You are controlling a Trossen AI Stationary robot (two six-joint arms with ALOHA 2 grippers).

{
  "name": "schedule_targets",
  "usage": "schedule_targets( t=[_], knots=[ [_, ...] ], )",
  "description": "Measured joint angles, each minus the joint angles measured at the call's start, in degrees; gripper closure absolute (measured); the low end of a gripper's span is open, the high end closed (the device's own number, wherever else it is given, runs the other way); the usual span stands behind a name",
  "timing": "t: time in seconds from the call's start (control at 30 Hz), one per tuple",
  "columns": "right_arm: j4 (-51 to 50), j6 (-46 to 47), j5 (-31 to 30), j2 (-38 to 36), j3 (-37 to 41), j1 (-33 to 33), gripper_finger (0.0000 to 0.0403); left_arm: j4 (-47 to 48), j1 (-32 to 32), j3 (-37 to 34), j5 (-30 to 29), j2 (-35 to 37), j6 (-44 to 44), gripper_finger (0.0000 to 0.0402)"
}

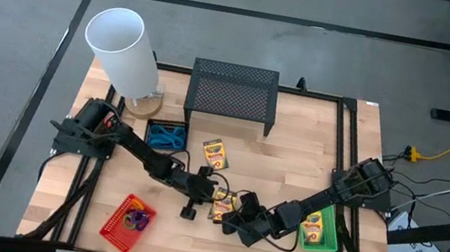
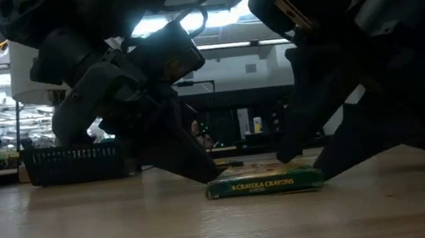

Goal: Pick & Place Office Desk Supplies
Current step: Put the bottom crayon box into the green bin

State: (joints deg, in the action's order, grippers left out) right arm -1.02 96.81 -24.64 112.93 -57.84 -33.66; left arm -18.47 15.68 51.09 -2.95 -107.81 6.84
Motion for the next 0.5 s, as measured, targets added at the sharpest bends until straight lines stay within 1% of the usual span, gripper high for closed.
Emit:
schedule_targets(
  t=[0.13, 0.33, 0.37, 0.5],
  knots=[
    [0.0, -1.3, -0.4, 0.1, 0.1, 0.1, 0.0296, -0.1, 0.0, 0.0, 0.1, 0.0, 0.0, 0.0399],
    [0.0, -2.5, -1.4, 0.2, 0.1, 0.1, 0.0387, -0.2, 0.0, 0.0, 0.2, 0.0, 0.0, 0.0399],
    [0.0, -2.8, -1.7, 0.2, 0.1, 0.1, 0.0392, -0.2, 0.0, 0.0, 0.2, 0.0, 0.0, 0.0399],
    [0.0, -3.9, -1.8, 0.2, 0.1, 0.0, 0.0395, -0.1, 0.0, 0.0, 0.0, 0.0, -0.2, 0.04]
  ],
)
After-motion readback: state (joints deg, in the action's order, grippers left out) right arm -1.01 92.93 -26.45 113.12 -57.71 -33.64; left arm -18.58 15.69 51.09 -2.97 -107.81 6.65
